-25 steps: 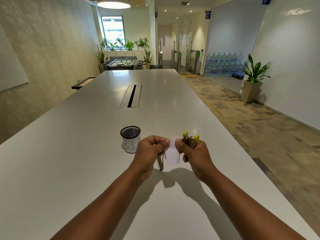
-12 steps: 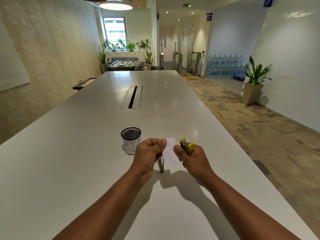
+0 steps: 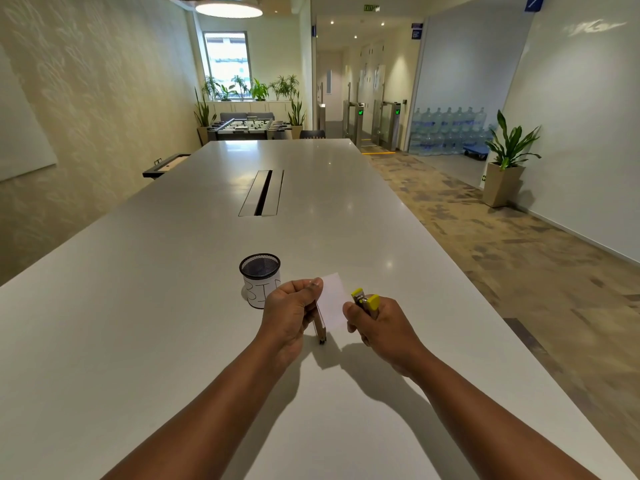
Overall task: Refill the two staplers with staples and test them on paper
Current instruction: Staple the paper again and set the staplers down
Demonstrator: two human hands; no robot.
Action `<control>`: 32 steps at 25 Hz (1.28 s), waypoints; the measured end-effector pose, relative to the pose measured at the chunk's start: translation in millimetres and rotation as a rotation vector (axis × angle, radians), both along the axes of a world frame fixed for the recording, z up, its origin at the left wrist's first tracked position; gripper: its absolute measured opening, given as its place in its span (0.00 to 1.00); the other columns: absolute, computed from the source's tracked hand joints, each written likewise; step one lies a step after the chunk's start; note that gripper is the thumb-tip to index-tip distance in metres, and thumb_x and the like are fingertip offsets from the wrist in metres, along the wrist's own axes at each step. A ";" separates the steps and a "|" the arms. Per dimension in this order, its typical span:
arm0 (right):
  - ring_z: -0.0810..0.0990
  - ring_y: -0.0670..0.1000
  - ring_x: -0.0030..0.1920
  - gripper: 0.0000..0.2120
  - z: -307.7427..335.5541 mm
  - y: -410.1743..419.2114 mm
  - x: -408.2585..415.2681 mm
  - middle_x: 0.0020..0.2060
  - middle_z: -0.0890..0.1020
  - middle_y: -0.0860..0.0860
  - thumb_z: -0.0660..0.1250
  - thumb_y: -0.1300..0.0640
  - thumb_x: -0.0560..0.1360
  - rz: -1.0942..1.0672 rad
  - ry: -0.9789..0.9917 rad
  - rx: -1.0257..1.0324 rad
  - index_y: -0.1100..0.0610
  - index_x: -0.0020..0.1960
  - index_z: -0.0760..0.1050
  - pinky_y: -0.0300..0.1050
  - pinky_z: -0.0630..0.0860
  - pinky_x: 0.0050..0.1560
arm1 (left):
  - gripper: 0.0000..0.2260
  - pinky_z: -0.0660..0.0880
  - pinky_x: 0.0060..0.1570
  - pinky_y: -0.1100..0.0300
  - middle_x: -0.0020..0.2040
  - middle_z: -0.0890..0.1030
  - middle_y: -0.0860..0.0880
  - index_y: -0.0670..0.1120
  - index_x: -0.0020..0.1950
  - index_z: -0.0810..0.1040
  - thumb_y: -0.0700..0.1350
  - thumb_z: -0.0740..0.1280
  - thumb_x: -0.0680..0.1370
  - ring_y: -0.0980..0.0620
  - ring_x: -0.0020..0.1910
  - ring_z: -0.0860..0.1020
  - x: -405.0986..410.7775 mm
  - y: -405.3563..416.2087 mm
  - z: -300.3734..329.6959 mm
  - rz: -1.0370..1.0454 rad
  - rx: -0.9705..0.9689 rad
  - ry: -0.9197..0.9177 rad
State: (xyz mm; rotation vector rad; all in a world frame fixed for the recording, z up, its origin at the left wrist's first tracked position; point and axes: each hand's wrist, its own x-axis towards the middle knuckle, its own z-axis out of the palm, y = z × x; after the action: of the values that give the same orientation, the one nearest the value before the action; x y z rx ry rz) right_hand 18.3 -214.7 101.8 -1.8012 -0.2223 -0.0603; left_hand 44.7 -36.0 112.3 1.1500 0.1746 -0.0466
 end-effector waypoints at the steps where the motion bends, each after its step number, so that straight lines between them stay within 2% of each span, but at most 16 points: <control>1: 0.68 0.49 0.27 0.18 -0.7 0.1 0.4 0.27 0.77 0.47 0.66 0.44 0.77 -0.017 -0.020 -0.003 0.51 0.32 0.78 0.44 0.66 0.34 | 0.04 0.78 0.48 0.53 0.44 0.87 0.44 0.45 0.45 0.84 0.43 0.76 0.73 0.46 0.45 0.82 -0.2 -0.7 -0.9 0.004 -0.003 0.005; 4: 0.68 0.45 0.25 0.17 -3.2 -1.2 3.6 0.23 0.75 0.43 0.68 0.46 0.78 -0.067 -0.069 0.001 0.52 0.34 0.79 0.40 0.66 0.31 | 0.04 0.76 0.43 0.56 0.42 0.87 0.45 0.45 0.46 0.83 0.42 0.75 0.74 0.49 0.40 0.82 0.0 -1.3 -1.7 0.022 -0.018 0.020; 8: 0.67 0.47 0.27 0.17 -9.8 -3.8 6.3 0.27 0.73 0.47 0.70 0.49 0.78 -0.142 -0.070 0.045 0.60 0.38 0.76 0.41 0.66 0.31 | 0.03 0.74 0.37 0.58 0.40 0.84 0.44 0.45 0.45 0.81 0.40 0.74 0.76 0.50 0.36 0.79 -3.2 1.4 -2.8 0.002 -0.024 0.026; 11: 0.67 0.48 0.28 0.15 -9.0 -5.4 10.5 0.26 0.73 0.47 0.70 0.52 0.78 -0.262 -0.011 0.181 0.57 0.35 0.76 0.45 0.65 0.34 | 0.07 0.77 0.35 0.61 0.38 0.84 0.44 0.46 0.39 0.82 0.38 0.73 0.77 0.52 0.35 0.81 -7.5 4.6 -6.7 -0.091 0.070 -0.003; 13: 0.66 0.50 0.28 0.15 -4.4 -6.9 13.0 0.25 0.72 0.47 0.71 0.52 0.77 -0.299 0.009 0.236 0.54 0.33 0.76 0.46 0.64 0.34 | 0.09 0.79 0.39 0.59 0.39 0.84 0.42 0.46 0.37 0.81 0.37 0.72 0.77 0.51 0.36 0.82 -10.4 6.6 -8.8 -0.191 0.158 -0.010; 15: 0.65 0.49 0.27 0.18 -0.6 -8.0 13.7 0.24 0.71 0.46 0.71 0.53 0.78 -0.287 0.010 0.239 0.51 0.30 0.74 0.44 0.64 0.33 | 0.05 0.79 0.46 0.53 0.42 0.85 0.41 0.44 0.43 0.80 0.36 0.72 0.75 0.49 0.40 0.84 -14.3 7.5 -8.4 -0.296 0.225 -0.004; 18: 0.66 0.46 0.26 0.18 0.7 -8.3 12.5 0.24 0.72 0.44 0.71 0.54 0.79 -0.208 -0.006 0.167 0.52 0.31 0.73 0.41 0.65 0.31 | 0.10 0.80 0.50 0.52 0.51 0.87 0.42 0.44 0.57 0.80 0.39 0.73 0.77 0.47 0.47 0.86 -16.7 5.4 -6.9 -0.363 0.267 -0.017; 20: 0.67 0.45 0.26 0.16 0.7 -7.5 12.4 0.24 0.73 0.44 0.71 0.54 0.79 -0.161 0.001 0.115 0.54 0.34 0.74 0.41 0.66 0.32 | 0.10 0.82 0.47 0.55 0.52 0.87 0.43 0.45 0.60 0.80 0.41 0.72 0.79 0.46 0.48 0.85 -16.7 3.2 -6.3 -0.341 0.277 -0.039; 22: 0.68 0.44 0.25 0.14 1.2 -7.5 12.5 0.24 0.75 0.44 0.71 0.53 0.79 -0.150 0.018 0.101 0.56 0.36 0.76 0.40 0.67 0.31 | 0.09 0.83 0.44 0.56 0.50 0.88 0.42 0.44 0.59 0.80 0.41 0.71 0.80 0.46 0.44 0.85 -16.1 2.2 -6.7 -0.297 0.312 -0.051; 26: 0.72 0.47 0.29 0.11 -0.6 -7.1 9.2 0.30 0.80 0.44 0.69 0.47 0.79 -0.112 0.049 0.179 0.52 0.41 0.80 0.39 0.69 0.30 | 0.08 0.82 0.40 0.58 0.45 0.88 0.43 0.43 0.59 0.79 0.38 0.70 0.80 0.49 0.37 0.85 -15.8 1.4 -8.3 -0.186 0.308 -0.078; 29: 0.71 0.49 0.31 0.15 -8.1 -2.2 5.1 0.38 0.81 0.49 0.68 0.42 0.73 -0.052 0.134 0.229 0.52 0.51 0.78 0.41 0.68 0.30 | 0.11 0.83 0.38 0.60 0.44 0.88 0.47 0.43 0.56 0.78 0.33 0.72 0.77 0.47 0.40 0.87 -15.8 1.3 -6.3 -0.096 0.216 -0.097; 32: 0.70 0.48 0.31 0.18 -15.3 2.3 2.6 0.39 0.80 0.51 0.65 0.42 0.73 0.023 0.182 0.252 0.52 0.57 0.75 0.42 0.67 0.30 | 0.13 0.83 0.40 0.60 0.43 0.88 0.52 0.44 0.55 0.77 0.32 0.73 0.75 0.48 0.42 0.88 -16.5 1.0 -4.7 -0.063 0.203 -0.134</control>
State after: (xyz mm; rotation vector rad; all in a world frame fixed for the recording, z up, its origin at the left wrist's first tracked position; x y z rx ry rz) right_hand 21.0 -212.3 86.5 -1.5424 -0.1004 0.0882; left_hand 28.3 -35.0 107.6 1.3562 0.0247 -0.0072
